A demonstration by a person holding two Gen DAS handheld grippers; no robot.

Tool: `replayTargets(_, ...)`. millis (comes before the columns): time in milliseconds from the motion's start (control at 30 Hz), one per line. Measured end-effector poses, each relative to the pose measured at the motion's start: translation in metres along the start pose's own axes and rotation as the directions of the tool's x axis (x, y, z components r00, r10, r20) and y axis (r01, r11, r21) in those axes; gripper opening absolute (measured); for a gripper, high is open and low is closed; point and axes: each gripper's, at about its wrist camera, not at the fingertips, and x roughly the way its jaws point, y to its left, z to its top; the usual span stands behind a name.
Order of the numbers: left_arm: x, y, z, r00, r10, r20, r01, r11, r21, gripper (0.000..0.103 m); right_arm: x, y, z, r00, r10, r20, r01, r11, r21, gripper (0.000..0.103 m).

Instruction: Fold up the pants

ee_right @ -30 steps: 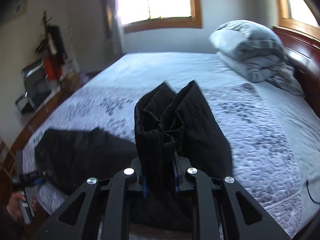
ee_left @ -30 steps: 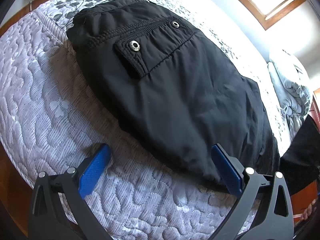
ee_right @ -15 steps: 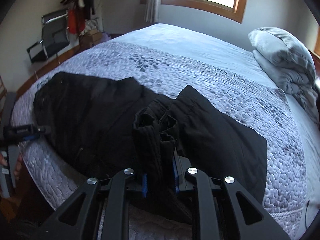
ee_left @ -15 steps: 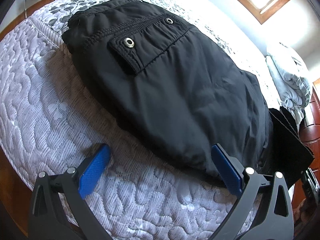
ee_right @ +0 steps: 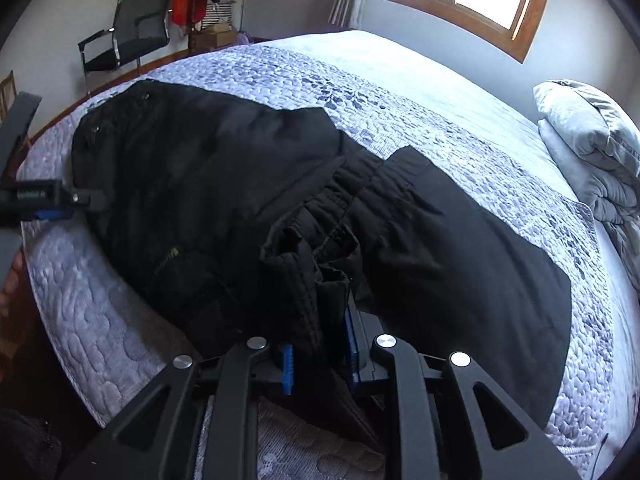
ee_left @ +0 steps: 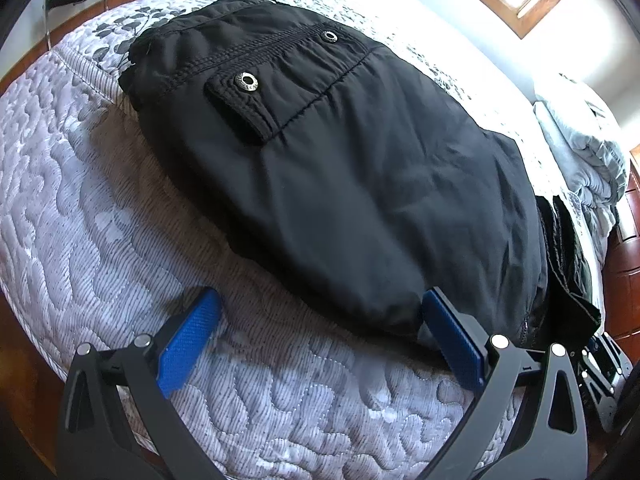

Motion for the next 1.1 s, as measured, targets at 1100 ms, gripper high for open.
replayTargets(1100,0.006,-0.009,-0.001,1.0,0.024,-0.001,-0.024,1.0,0.016,0.1,0.02,-0.103,0.007,0.999,0.035,0.01,-0.036,0.958,0.283,0.066)
